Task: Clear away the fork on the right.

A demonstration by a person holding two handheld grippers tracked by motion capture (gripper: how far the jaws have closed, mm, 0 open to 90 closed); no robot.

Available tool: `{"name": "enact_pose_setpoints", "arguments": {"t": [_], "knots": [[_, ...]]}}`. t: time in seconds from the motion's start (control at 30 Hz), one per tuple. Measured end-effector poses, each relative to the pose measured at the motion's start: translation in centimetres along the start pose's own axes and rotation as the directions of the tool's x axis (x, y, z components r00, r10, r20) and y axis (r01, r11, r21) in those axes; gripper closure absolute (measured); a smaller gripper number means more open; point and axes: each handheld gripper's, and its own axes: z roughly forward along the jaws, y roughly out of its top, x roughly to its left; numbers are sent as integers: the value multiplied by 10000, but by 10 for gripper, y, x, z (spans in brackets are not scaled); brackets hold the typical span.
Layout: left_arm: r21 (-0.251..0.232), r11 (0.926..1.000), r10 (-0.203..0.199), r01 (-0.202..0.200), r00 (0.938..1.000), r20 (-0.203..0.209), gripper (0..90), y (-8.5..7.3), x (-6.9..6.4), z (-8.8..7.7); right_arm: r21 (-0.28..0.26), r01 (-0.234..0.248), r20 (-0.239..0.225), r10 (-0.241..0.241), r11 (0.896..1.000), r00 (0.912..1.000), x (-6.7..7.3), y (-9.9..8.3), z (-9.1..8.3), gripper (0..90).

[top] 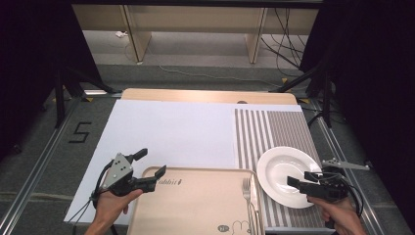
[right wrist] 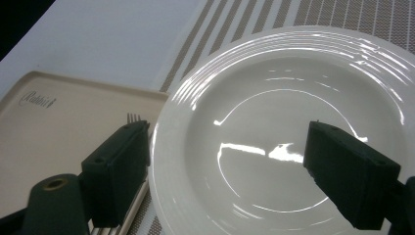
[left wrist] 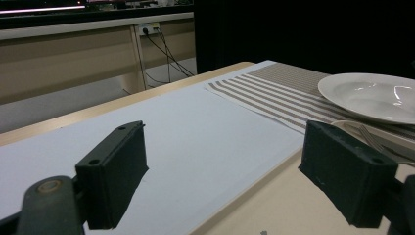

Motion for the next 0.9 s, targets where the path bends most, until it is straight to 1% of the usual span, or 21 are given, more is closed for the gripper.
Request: {"name": "enact_pose_setpoints", "arguments": {"t": [0.03, 0.07, 0.1, 0.13, 0.2, 0.27, 0.33, 0.37, 0.4, 0.43, 0.5, 0.57, 0.6, 0.67, 0.7, 0.73, 0.77, 0.8, 0.83, 0.87, 0.9], "knots": [[-5, 10000, -14, 14, 10000, 2, 167, 0, 0, 0, -30, -53, 31, 53, 10000, 10000, -1, 0, -1, 185], [1, 10000, -12, 12, 10000, 4, 167, 0, 0, 0, -117, 94, 37, -93, 9999, 9999, -4, 0, -1, 185], [0, 10000, -17, 17, 10000, 4, 167, 0, 0, 0, -121, -100, 72, 100, 9999, 9999, -5, -1, -2, 185], [5, 10000, -18, 18, 10000, 4, 167, 0, 0, 0, -181, -85, 11, 86, 9998, 10000, -6, -1, -2, 185], [-63, 10000, -21, 22, 10000, 56, 167, 0, 1, 1, -69, -285, 103, 286, 9996, 9995, -9, -1, -5, 185], [-54, 10000, -38, 38, 10000, 43, 167, 0, 1, 1, -118, -328, 137, 330, 9994, 9994, -14, -2, -7, 185], [-52, 10000, -33, 33, 10000, 38, 167, 0, 1, 2, -217, -499, 139, 502, 9985, 9986, -19, -3, -8, 185], [29, 10000, -21, 21, 10000, -15, 167, 1, 1, 1, -241, -414, 235, 420, 9989, 9988, -22, -3, -9, 185], [18, 10000, -30, 30, 10000, -18, 167, 0, 1, 1, -268, -606, 257, 613, 9978, 9978, -24, -4, -9, 185], [20, 10000, -51, 51, 10000, -21, 167, 0, 1, 2, -175, -638, 291, 643, 9978, 9975, -26, -4, -11, 185], [25, 10000, -59, 59, 10000, -25, 167, 0, 1, 2, -272, -609, 389, 619, 9978, 9973, -31, -5, -12, 185], [46, 10000, -53, 53, 10000, -21, 167, 0, 1, 2, -306, -729, 438, 742, 9969, 9963, -35, -6, -14, 185], [43, 10000, -56, 56, 10000, -18, 167, 0, 1, 2, -234, -627, 421, 637, 9978, 9971, -37, -6, -15, 185], [35, 10000, -52, 52, 10000, -16, 167, 0, 1, 2, -331, -778, 474, 793, 9964, 9957, -40, -7, -16, 185], [24, 10000, -62, 62, 10000, -16, 167, 0, 1, 2, -354, -943, 481, 959, 9949, 9942, -40, -8, -16, 185], [20, 10000, -55, 55, 10000, -10, 167, 0, 1, 1, -331, -734, 534, 751, 9968, 9957, -43, -8, -17, 185], [21, 10000, -56, 56, 10000, -6, 167, 0, 1, 1, -262, -961, 497, 974, 9950, 9940, -42, -8, -18, 185], [-51, 10000, -69, 69, 10000, 2, 167, 0, 1, 1, -281, -979, 519, 993, 9948, 9937, -43, -8, -18, 185], [-36, 10000, -74, 74, 10000, -12, 167, 0, 1, 1, -307, -805, 549, 821, 9963, 9951, -45, -8, -19, 185], [1, 10000, -84, 84, 10000, -33, 167, 0, 1, 1, -316, -1032, 570, 1049, 9942, 9928, -44, -9, -19, 185], [-4, 10000, -76, 76, 10000, -29, 167, 0, 1, 1, -376, -910, 588, 932, 9951, 9939, -46, -9, -19, 185]]}}
